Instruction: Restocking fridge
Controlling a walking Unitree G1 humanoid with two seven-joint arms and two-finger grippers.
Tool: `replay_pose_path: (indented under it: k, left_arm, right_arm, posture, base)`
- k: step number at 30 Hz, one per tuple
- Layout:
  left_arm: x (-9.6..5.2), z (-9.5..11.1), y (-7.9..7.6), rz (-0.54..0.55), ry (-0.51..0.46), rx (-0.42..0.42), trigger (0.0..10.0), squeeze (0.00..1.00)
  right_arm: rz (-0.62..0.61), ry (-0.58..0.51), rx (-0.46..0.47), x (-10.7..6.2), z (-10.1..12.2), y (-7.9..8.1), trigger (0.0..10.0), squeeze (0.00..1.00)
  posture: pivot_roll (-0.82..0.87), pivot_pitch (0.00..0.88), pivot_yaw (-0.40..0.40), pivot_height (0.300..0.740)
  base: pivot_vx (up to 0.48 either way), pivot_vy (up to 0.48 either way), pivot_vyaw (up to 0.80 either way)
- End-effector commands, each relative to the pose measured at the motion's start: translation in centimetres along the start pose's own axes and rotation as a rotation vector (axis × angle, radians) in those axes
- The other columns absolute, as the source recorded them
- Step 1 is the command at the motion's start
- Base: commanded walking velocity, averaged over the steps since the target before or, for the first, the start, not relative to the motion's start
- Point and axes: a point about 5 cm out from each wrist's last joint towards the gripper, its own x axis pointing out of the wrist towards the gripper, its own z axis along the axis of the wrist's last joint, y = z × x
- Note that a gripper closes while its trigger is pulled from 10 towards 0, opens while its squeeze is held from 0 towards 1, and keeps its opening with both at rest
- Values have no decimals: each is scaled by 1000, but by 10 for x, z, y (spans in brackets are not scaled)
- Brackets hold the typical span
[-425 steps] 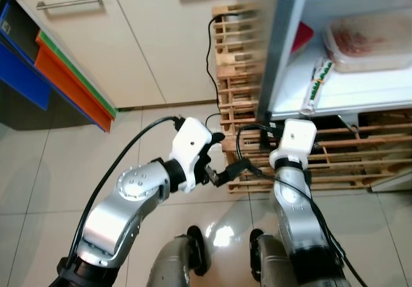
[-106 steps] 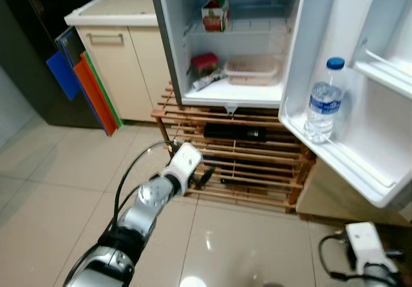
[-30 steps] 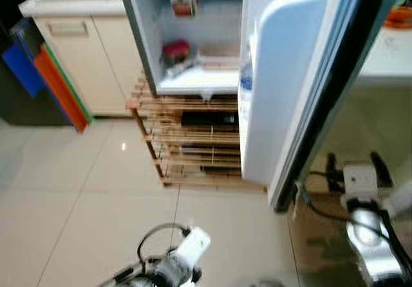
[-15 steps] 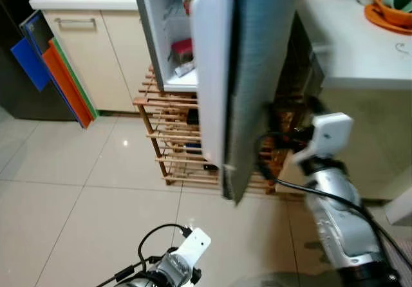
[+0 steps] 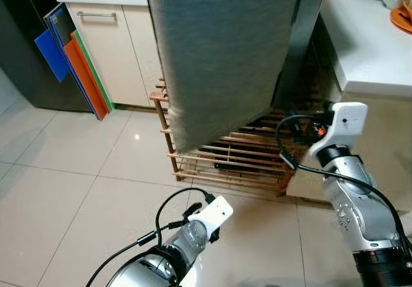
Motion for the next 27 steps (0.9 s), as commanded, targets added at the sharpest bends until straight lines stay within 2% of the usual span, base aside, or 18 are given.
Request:
replay_pose_path:
  k: [1,3,4,5,6,7,10,13,14,16,17,20,23,25,27]
  left_arm:
    - [0,45,44,117,-252,-68,10000,0]
    - [-20,54,103,270,-467,-155,10000,0]
    - [-30,59,124,343,-532,-180,10000,0]
    - [-38,63,140,409,-570,-199,10000,0]
    - [-38,63,140,409,-570,-199,10000,0]
    - [-50,75,159,480,-625,-234,10000,0]
    - [-57,85,164,513,-665,-226,10000,0]
    - [-59,90,162,488,-681,-232,10000,0]
    - [-60,90,157,461,-669,-233,10000,0]
    - [-59,91,153,433,-671,-242,10000,0]
    - [-59,94,146,400,-674,-263,10000,0]
    - [-57,96,140,391,-666,-283,10000,0]
    - [-61,101,144,410,-682,-330,10000,0]
    - [-62,102,145,417,-684,-325,10000,0]
    - [-66,105,147,437,-698,-284,10000,0]
  right_arm:
    - [-52,21,-54,-5,-10,-4,10000,0]
    - [-87,31,-75,-12,-19,-1,10000,0]
    - [-94,47,-71,-15,-25,1,10000,0]
    - [-101,61,-81,-18,-31,3,10000,0]
    - [-101,61,-81,-18,-31,3,10000,0]
    - [-134,102,-64,-23,-44,2,10000,0]
    - [-174,117,-49,-26,-50,-1,10000,0]
    - [-176,107,-3,-27,-50,2,10000,0]
    - [-161,91,63,-26,-48,6,10000,0]
    - [-137,75,76,-23,-44,11,10000,0]
    - [-104,54,94,-18,-40,18,10000,0]
    - [-77,43,114,-11,-37,26,10000,0]
    - [-52,43,126,-4,-37,33,10000,0]
    - [-47,44,126,-3,-37,34,10000,0]
    - [-31,39,124,0,-36,36,10000,0]
  posture:
    - [-170,0,44,740]
    - [-164,0,45,740]
    - [-158,0,45,740]
    - [-156,0,45,740]
    - [-156,0,45,740]
    - [-144,0,41,740]
    - [-134,0,36,740]
    - [-123,0,34,740]
    - [-115,0,34,740]
    - [-110,0,34,740]
    - [-100,0,31,740]
    - [-94,0,29,740]
    - [-77,0,16,740]
    - [-77,0,15,740]
    - [-75,0,11,740]
  base:
    - [0,0,0]
    - [0,0,0]
    - [0,0,0]
    - [0,0,0]
    - [0,0,0]
    - [0,0,0]
    - [0,0,0]
    - [0,0,0]
    - [0,0,0]
    - [0,0,0]
    - [0,0,0]
    - [0,0,0]
    - [0,0,0]
    - [0,0,0]
    - [0,467,0]
